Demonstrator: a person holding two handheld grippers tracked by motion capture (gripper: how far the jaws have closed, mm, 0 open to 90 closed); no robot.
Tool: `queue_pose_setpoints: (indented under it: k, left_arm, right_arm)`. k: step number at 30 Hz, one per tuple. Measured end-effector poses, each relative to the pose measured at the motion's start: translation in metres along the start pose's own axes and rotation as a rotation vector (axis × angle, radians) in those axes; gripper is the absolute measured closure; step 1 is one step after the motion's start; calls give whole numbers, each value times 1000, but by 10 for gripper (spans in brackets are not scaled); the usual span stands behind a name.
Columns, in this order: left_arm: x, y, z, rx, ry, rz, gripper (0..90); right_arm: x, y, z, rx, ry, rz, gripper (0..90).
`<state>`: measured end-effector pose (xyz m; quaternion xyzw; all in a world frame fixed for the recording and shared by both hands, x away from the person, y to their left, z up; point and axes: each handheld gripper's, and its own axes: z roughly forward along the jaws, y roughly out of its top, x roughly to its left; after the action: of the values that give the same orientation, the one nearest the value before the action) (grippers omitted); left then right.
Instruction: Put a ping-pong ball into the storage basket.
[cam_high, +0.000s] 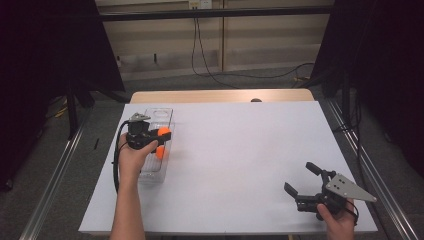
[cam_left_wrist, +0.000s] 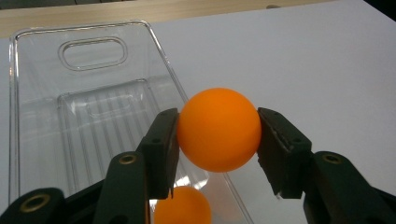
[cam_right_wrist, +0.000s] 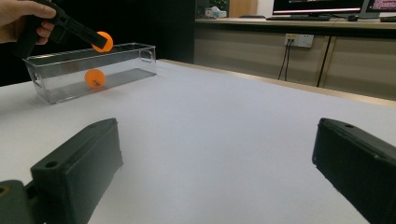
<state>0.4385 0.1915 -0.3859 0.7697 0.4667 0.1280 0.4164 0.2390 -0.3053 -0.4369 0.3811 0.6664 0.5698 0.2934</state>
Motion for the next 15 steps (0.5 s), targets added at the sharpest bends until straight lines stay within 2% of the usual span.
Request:
queue_pose_setpoints:
  k: [15]
  left_arm:
    - [5, -2, -3, 1, 28, -4, 508]
  right_arm:
    - [0, 0, 0, -1, 0, -1, 10]
